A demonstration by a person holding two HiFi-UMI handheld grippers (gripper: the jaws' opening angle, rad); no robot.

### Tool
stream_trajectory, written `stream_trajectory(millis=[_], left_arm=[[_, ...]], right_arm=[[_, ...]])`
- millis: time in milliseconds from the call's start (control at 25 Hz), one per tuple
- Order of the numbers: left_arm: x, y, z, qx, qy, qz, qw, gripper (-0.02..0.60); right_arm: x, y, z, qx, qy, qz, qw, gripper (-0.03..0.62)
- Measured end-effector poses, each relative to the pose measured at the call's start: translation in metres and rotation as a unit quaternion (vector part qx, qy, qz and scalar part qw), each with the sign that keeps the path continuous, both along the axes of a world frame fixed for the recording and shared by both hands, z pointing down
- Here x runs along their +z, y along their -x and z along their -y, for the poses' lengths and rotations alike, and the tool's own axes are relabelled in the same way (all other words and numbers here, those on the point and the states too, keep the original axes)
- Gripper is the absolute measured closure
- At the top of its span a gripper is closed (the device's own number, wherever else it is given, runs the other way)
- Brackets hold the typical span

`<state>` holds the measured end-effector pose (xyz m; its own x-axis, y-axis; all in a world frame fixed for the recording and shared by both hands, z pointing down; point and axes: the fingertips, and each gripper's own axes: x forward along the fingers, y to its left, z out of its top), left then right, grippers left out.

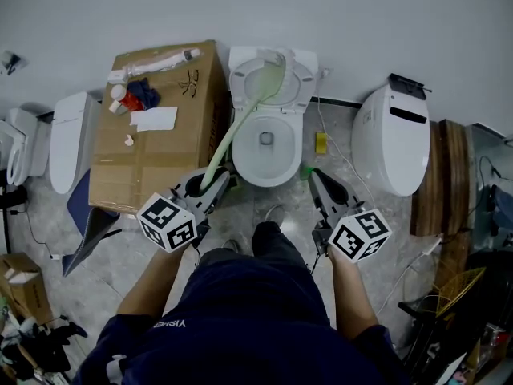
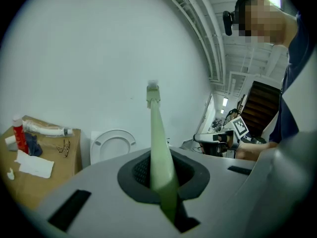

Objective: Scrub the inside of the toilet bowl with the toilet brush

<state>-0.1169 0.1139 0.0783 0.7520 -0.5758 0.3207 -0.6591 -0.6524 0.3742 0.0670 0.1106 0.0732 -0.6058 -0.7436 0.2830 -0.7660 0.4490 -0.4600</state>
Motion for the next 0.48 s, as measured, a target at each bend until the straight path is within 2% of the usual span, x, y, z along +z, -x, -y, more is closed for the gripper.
stream_trajectory(millis=[480], left_arm=[[0.011, -0.044, 0.035, -0.033, 0.01, 0.018, 0.9993, 0.548]], right_arm=[[0.016, -0.044, 0.047, -0.034, 0.01, 0.009, 0.999, 0.589]])
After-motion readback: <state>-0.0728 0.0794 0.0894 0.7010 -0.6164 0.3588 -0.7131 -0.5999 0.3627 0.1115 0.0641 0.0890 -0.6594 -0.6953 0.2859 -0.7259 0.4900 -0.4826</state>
